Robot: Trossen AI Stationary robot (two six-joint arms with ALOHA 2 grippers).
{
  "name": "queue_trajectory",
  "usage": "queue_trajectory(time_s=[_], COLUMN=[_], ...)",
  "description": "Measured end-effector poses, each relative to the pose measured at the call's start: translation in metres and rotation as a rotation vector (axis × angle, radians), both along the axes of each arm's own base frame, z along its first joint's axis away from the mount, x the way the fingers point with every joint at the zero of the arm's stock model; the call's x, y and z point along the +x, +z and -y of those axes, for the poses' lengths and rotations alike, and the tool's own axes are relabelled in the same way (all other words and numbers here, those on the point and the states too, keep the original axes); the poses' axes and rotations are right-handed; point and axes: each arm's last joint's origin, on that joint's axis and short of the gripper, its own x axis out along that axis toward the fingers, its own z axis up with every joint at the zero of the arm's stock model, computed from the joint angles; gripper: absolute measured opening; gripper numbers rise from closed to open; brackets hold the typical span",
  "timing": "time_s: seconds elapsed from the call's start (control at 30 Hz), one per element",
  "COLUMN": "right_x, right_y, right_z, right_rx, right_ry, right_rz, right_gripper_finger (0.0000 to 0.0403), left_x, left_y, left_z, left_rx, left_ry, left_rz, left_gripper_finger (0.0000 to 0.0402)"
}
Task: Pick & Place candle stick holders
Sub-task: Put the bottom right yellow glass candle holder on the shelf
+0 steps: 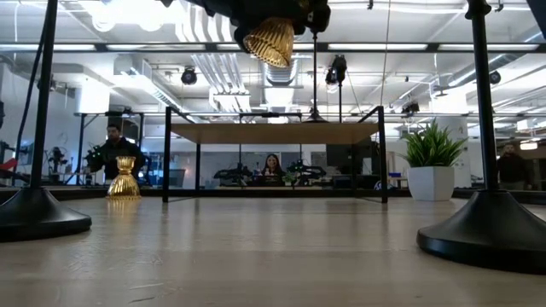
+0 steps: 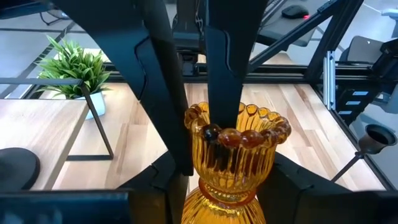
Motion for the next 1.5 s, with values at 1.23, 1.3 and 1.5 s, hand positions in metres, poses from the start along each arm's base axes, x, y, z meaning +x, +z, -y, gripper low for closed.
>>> queue_trajectory(time_s=[1.23, 1.3, 1.5], right_x=[-0.109, -0.120, -0.154], right_y=[0.088, 0.090, 0.077], right_z=[-0.017, -0.023, -0.033], right_rx=[-0.075, -0.130, -0.243], right_ry=[-0.258, -0.310, -0.498], right_rz=[0.122, 0.133, 0.154], right_gripper_finger=[0.0182, 0.0178, 0.0169], left_x=[-0.053, -0.055, -0.059], left_y=[0.051, 0.053, 0.058], left_z=[-0.039, -0.050, -0.089], left_rx=[0.110, 0.120, 0.147], left_ry=[0.261, 0.300, 0.407], left_rz=[0.117, 0.133, 0.241], left_gripper_finger=[0.0129, 0.0129, 0.0129])
